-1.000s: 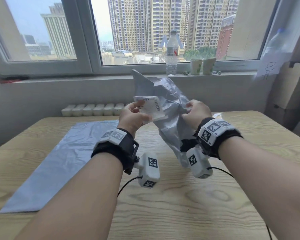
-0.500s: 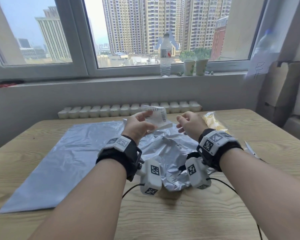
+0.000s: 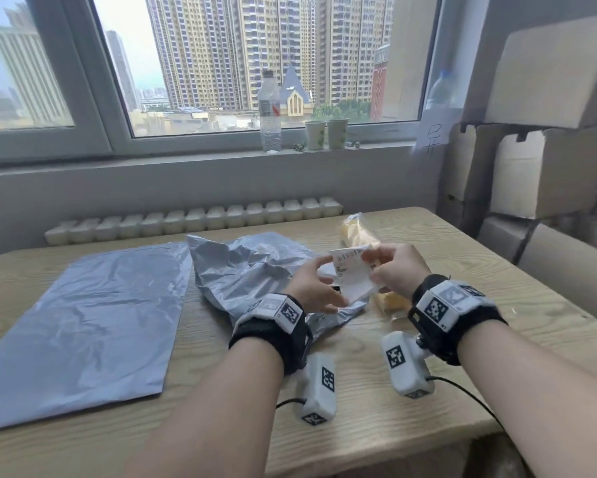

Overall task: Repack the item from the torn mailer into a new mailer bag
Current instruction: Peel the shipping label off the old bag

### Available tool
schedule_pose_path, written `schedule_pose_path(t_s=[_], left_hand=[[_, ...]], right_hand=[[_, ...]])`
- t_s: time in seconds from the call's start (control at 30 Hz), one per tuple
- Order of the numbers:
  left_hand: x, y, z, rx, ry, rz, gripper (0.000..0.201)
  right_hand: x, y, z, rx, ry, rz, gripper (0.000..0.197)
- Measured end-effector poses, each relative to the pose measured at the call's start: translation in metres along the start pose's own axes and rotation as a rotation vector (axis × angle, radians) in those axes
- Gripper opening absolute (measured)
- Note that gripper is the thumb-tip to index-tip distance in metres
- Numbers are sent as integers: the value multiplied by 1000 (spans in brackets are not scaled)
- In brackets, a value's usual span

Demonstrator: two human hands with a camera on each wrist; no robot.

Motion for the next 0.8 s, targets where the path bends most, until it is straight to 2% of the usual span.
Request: schedule_pose_path(t_s=[0.07,0.17,0.23,0.3,0.37,0.47,0.53,0.6,0.67,0.73,0.8], left_hand=[[-8,2,-3,-25,-36,0,75],[-13,9,-9,-41,-108,-22,41],[-10,12,-3,0,-59,-100,24],[-3,16,6,-4,350,-187,17],[-3,16,15,-30,782,-128,21],[2,12,15,-65,1083,-54,38],[12,10,14,-76,1091,-103,37],[23,11,15,-90,1007,-185,34],[27,10,13,-133,920,-252,21],[22,10,12,-154,866,-200,17],[11,13,16,-136,883,-97,29]], right_hand=[[16,-1,-4,9,17,-35,46],[22,-2,-8,1,25,-8,44],[19,-3,-13,-49,8,43,37],[10,-8,-20,-128,10,155,30],[3,-13,-24,-148,-18,235,28],[-7,-17,-27,-135,-98,309,30],[-16,-19,-31,-148,-166,335,33],[-25,-19,-36,-155,-245,354,35],[-33,-19,-38,-152,-310,365,38],[-38,-18,-38,-145,-371,374,43],[-39,-18,-37,-143,-406,385,49]])
Point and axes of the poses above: each hand's wrist, its own y-axis towards the middle knuckle, its own x-axis out of the back of the hand, z = x × y, the point moved 6 cm from there along y, towards the middle knuckle, and after that the axes turned 9 degrees about y, right-handed, at the moved point
